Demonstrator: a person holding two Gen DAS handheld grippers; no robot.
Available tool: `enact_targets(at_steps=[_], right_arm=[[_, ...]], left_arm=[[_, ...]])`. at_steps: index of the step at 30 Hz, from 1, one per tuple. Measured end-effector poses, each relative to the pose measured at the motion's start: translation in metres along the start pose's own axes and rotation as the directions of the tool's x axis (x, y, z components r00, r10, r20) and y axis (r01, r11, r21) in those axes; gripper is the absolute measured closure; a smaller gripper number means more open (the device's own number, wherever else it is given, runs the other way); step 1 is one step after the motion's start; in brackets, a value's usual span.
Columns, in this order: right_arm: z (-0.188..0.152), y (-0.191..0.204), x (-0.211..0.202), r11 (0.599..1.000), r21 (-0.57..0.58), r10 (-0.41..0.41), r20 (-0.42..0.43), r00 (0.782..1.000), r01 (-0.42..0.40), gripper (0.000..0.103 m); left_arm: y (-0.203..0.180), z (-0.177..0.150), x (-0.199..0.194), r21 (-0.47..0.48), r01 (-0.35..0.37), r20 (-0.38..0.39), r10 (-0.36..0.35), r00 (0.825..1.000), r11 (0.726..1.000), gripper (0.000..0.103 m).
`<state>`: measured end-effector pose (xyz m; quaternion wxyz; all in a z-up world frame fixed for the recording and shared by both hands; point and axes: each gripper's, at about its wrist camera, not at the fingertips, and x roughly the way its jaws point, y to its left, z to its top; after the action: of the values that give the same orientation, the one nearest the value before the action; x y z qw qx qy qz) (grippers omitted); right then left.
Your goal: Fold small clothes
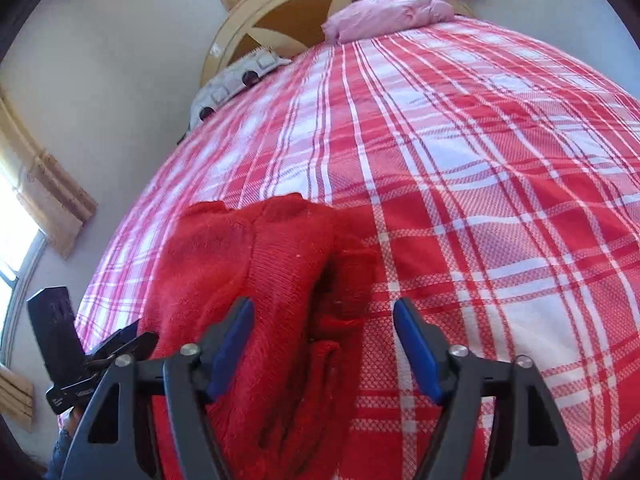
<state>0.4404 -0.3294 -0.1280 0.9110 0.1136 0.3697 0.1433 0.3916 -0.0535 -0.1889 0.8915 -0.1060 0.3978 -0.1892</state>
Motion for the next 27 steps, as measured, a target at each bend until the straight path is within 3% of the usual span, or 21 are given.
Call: enact_targets(at_steps=[4,9,10,11,12,17,19,20,22,27], right_arm=[[-0.003,-0.007,0.009,1.0,0.008,0.0,-0.046,0.999,0.001,0.03],[-0.007,-0.017,0.015,0.995,0.062,0.077,-0.048,0.996,-0.074,0.031],[-0.007,-0.016,0.015,0.994,0.065,0.09,-0.048,0.995,-0.087,0.038],[-0.007,-0.015,0.017,0.991,0.068,0.119,-0.056,0.991,-0.115,0.056],[-0.007,-0.015,0.021,0.984,0.078,0.164,-0.076,0.984,-0.158,0.06],[-0.007,-0.013,0.024,0.981,0.083,0.18,-0.072,0.981,-0.174,0.068],[-0.008,-0.015,0.023,0.979,0.09,0.19,-0.055,0.98,-0.185,0.075],[-0.008,-0.014,0.021,0.979,0.082,0.188,-0.044,0.981,-0.184,0.078],[-0.008,-0.01,0.016,0.983,0.063,0.176,-0.027,0.984,-0.174,0.08],[-0.005,0.0,0.001,0.983,0.042,0.179,0.018,0.984,-0.18,0.082]], left_arm=[[-0.002,0.001,0.004,0.005,-0.011,-0.011,0.011,1.0,1.0,0.0],[-0.007,0.0,0.006,0.018,-0.023,-0.024,0.024,0.999,1.0,0.0],[-0.007,0.001,0.007,0.018,-0.021,-0.024,0.021,0.999,1.0,0.0],[-0.007,0.001,0.006,0.019,-0.009,-0.025,0.009,1.0,1.0,0.0],[-0.008,0.002,0.006,0.02,0.002,-0.027,-0.002,1.0,1.0,0.0],[-0.015,0.001,0.009,-0.006,0.065,-0.043,-0.065,0.997,0.998,0.007],[-0.019,0.001,0.007,-0.009,0.102,-0.033,-0.102,0.994,0.995,0.027],[-0.02,0.001,0.006,-0.011,0.099,-0.029,-0.099,0.995,0.995,0.028],[-0.023,0.001,0.003,-0.011,0.092,-0.015,-0.092,0.996,0.996,0.045],[-0.03,0.002,-0.014,0.004,0.055,0.029,-0.055,0.998,0.998,0.063]])
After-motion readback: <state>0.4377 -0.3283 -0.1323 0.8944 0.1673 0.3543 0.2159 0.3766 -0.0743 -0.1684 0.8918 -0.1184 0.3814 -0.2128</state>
